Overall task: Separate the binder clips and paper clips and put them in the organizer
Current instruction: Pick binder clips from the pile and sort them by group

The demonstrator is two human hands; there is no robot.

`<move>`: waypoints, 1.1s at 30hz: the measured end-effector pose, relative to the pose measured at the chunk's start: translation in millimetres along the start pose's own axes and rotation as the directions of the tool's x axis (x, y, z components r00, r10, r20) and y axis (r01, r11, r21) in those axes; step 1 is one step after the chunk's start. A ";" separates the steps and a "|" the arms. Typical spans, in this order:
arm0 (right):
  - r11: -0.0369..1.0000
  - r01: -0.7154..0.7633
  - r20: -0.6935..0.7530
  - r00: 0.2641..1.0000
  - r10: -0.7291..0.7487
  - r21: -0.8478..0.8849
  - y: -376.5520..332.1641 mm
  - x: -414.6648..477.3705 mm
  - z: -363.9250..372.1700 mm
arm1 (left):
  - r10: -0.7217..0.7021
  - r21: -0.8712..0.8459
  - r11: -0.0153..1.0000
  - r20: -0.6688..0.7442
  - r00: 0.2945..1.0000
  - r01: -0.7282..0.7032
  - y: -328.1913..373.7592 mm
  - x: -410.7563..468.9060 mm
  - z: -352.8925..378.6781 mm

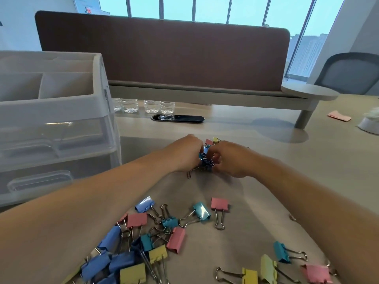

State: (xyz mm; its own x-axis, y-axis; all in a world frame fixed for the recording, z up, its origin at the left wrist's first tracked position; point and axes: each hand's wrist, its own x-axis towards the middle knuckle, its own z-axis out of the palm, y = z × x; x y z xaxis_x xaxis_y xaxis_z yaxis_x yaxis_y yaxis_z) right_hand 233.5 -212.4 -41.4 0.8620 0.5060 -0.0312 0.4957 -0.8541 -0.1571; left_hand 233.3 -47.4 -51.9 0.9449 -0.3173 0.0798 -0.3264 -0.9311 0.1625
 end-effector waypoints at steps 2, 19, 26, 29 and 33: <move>1.000 -0.016 0.005 1.000 0.016 0.004 -1.3 0.6 0.5 | -0.006 -0.007 1.000 0.001 1.000 0.006 -0.2 -0.5 1.4; 0.977 -0.116 -0.255 0.954 0.160 0.177 3.0 -15.9 -0.2 | -0.049 -0.212 0.977 -0.096 0.994 0.028 -5.2 -13.3 -6.1; 0.943 -0.084 -0.090 0.989 0.119 0.323 -6.2 -47.7 -5.2 | -0.009 -0.217 0.976 0.003 1.000 0.009 4.4 -54.8 -22.2; 0.938 -0.086 0.021 0.996 0.084 0.336 -10.2 -58.4 -5.9 | -0.004 -0.215 0.976 0.065 0.998 0.018 12.1 -70.1 -21.1; 0.941 -0.128 -0.062 0.986 0.155 0.314 -8.6 -62.0 -7.3 | 0.005 -0.172 0.985 0.134 0.991 0.019 20.6 -84.4 -15.5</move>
State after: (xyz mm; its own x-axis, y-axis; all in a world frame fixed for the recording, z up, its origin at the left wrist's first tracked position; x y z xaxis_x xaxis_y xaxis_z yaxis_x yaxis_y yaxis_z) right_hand 176.6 -237.3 -30.9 0.9332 0.3593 0.0065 0.3229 -0.8305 -0.4539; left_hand 146.4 -36.9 -40.1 0.9379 -0.3429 -0.0519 -0.3078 -0.8921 0.3309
